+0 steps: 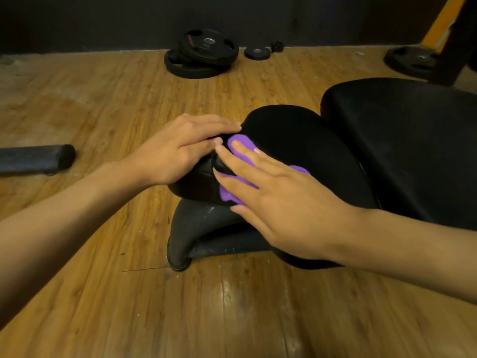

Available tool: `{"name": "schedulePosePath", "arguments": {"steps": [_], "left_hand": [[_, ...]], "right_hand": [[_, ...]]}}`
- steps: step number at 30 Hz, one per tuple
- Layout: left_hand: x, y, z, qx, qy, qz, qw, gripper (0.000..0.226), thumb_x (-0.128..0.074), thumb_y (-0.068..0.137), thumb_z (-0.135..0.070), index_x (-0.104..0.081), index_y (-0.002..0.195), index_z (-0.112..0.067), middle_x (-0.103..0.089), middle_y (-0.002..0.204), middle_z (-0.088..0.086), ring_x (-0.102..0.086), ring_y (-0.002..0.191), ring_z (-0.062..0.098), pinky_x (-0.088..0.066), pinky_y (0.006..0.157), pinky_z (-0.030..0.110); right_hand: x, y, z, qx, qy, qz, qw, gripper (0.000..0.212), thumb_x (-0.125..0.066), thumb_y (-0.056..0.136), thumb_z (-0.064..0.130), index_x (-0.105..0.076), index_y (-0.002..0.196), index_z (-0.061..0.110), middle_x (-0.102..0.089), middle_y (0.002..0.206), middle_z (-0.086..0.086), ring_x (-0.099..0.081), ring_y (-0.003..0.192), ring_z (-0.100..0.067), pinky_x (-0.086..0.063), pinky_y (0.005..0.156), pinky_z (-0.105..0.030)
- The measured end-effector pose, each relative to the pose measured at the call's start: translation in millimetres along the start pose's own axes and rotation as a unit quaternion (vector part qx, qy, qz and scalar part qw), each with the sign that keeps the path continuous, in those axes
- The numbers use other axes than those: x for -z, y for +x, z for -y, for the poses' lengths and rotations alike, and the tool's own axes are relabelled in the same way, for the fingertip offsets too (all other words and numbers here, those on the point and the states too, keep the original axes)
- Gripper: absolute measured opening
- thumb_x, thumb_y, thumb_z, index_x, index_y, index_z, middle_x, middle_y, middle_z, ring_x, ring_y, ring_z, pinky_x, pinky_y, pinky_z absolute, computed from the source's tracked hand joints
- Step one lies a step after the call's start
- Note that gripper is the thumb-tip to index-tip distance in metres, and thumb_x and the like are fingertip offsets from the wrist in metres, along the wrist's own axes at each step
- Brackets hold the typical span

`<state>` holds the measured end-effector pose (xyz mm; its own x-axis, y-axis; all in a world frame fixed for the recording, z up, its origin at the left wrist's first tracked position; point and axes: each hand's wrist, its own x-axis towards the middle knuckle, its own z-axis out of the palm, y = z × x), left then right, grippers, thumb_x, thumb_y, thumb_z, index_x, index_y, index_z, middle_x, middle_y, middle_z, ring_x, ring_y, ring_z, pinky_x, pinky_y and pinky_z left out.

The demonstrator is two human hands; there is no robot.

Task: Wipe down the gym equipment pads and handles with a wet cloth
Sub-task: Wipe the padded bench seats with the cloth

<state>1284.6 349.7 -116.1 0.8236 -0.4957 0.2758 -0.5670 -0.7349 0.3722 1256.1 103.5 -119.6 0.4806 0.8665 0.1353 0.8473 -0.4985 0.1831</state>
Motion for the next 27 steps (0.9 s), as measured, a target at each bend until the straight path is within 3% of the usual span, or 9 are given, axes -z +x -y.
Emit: {"name": "schedulePosePath", "arguments": {"steps": [5,10,13,15,18,21,24,27], "left_hand": [[-3,0,0,-0.002,0.012,-0.007,1.000,0.054,-0.038,0.103,-0.035,-0.060,0.143,-0.006,-0.059,0.148,0.005,-0.052,0.140,0.017,-0.036,0.118,0.040],[0,1,1,0.000,-0.007,-0.011,1.000,0.050,-0.040,0.104,-0.029,-0.061,0.142,-0.005,-0.061,0.146,0.005,-0.054,0.138,0.014,-0.039,0.117,0.031],[-1,0,1,-0.003,0.007,-0.004,1.000,0.050,-0.039,0.105,-0.030,-0.060,0.143,-0.005,-0.060,0.147,0.005,-0.052,0.138,0.012,-0.034,0.117,0.022],[-1,0,1,-0.005,0.022,-0.004,1.000,0.052,-0.038,0.105,-0.033,-0.060,0.144,-0.006,-0.059,0.147,0.004,-0.052,0.138,0.014,-0.036,0.118,0.032],[-3,-1,-3,-0.002,0.077,-0.004,0.997,0.055,-0.033,0.104,-0.036,-0.059,0.144,-0.009,-0.060,0.147,0.004,-0.055,0.136,0.021,-0.041,0.110,0.053],[-4,4,-9,0.019,0.124,0.014,0.992,0.057,-0.028,0.103,-0.041,-0.057,0.145,-0.015,-0.061,0.142,0.004,-0.056,0.130,0.026,-0.040,0.100,0.052],[-3,2,-9,0.017,0.153,0.016,0.988,0.056,-0.026,0.104,-0.040,-0.055,0.145,-0.017,-0.061,0.138,0.005,-0.055,0.126,0.028,-0.039,0.098,0.050],[-2,3,-8,-0.001,0.163,0.028,0.986,0.055,-0.026,0.106,-0.040,-0.055,0.146,-0.015,-0.060,0.141,0.005,-0.054,0.127,0.027,-0.042,0.099,0.054]], "right_hand": [[8,-73,1,0.007,-0.001,0.031,1.000,0.057,-0.030,0.106,0.043,-0.049,0.150,0.012,-0.033,0.164,-0.011,-0.025,0.155,-0.025,-0.023,0.123,-0.040],[-5,2,13,0.004,-0.035,0.012,0.999,0.055,-0.037,0.104,0.039,-0.048,0.150,0.010,-0.023,0.167,-0.017,-0.016,0.156,-0.033,-0.017,0.128,-0.046],[-9,-25,11,0.019,-0.032,0.019,0.999,0.050,-0.037,0.105,0.037,-0.055,0.144,0.012,-0.029,0.165,-0.015,-0.017,0.156,-0.030,-0.019,0.127,-0.047],[-2,-68,10,0.012,0.018,0.027,0.999,0.051,-0.032,0.106,0.039,-0.054,0.146,0.015,-0.033,0.164,-0.011,-0.020,0.156,-0.026,-0.020,0.126,-0.042],[9,-78,-1,-0.034,0.048,0.055,0.997,0.060,-0.024,0.107,0.047,-0.034,0.159,0.019,-0.022,0.169,-0.006,-0.013,0.157,-0.019,-0.018,0.127,-0.041],[4,-15,-31,-0.169,0.133,0.058,0.975,0.060,-0.021,0.106,0.049,-0.016,0.163,0.033,-0.007,0.172,-0.003,-0.002,0.158,-0.018,-0.008,0.128,-0.045],[-6,1,-41,-0.229,0.174,0.012,0.958,0.052,-0.032,0.109,0.036,-0.025,0.161,0.032,-0.020,0.169,-0.006,-0.010,0.158,-0.020,-0.010,0.128,-0.043],[-6,-69,-4,-0.203,0.153,-0.051,0.966,0.054,-0.033,0.103,0.031,-0.041,0.155,0.023,-0.037,0.162,-0.011,-0.025,0.154,-0.023,-0.017,0.127,-0.040]]}}
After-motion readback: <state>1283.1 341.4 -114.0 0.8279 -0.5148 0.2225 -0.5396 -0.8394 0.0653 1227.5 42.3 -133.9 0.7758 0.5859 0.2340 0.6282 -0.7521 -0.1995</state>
